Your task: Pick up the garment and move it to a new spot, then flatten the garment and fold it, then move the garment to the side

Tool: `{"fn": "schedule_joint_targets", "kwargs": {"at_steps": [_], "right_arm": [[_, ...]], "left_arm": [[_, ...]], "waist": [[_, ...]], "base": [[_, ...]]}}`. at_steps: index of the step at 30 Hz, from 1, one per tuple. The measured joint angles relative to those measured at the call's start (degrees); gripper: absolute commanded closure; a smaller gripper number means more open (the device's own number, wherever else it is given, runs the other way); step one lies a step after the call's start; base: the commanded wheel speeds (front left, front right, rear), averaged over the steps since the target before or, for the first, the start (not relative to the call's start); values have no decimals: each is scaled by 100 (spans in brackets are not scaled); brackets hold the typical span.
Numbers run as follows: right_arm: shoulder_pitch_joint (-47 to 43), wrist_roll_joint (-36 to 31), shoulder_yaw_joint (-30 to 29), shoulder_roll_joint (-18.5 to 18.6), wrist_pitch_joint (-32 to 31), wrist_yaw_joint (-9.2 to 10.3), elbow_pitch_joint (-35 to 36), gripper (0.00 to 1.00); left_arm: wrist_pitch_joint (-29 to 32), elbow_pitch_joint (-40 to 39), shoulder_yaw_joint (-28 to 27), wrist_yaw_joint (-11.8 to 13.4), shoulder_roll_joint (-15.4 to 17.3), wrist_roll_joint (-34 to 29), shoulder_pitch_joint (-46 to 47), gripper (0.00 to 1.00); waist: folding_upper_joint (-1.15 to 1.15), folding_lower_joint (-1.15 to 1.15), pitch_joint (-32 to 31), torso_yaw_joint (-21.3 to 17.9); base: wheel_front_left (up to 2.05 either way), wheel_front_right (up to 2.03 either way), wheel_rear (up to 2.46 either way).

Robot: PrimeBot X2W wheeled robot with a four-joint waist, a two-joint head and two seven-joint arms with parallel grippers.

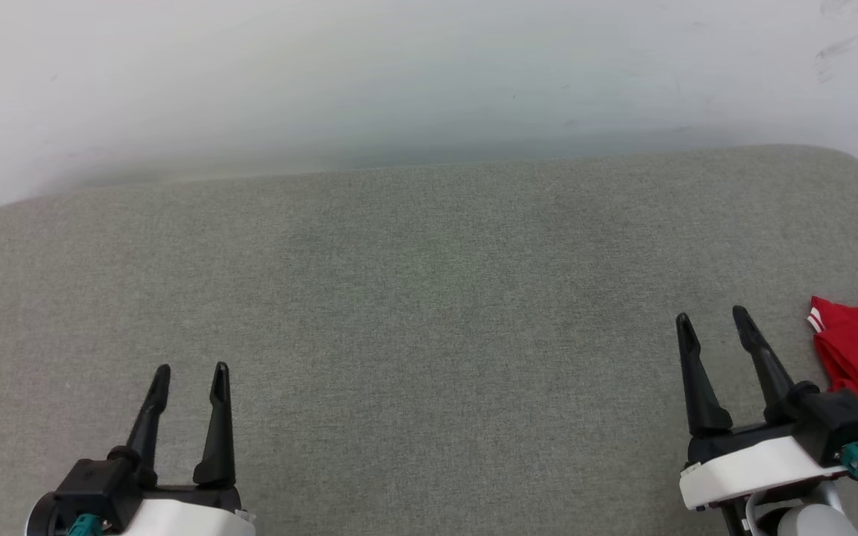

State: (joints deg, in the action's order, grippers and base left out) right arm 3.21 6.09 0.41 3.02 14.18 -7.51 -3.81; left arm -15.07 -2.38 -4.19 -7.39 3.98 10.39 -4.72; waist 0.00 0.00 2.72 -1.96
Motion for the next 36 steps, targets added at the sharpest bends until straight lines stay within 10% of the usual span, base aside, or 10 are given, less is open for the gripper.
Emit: {"fn": "schedule_joint_targets", "kwargs": {"at_steps": [36], "right_arm": [[-88, 3365, -48, 92, -627, 1, -563, 100]], "left_arm": [[692, 827, 78, 0, -10, 3175, 271, 100]], "waist": [[0, 0, -64, 50]], "base": [[0, 0, 0]]}}
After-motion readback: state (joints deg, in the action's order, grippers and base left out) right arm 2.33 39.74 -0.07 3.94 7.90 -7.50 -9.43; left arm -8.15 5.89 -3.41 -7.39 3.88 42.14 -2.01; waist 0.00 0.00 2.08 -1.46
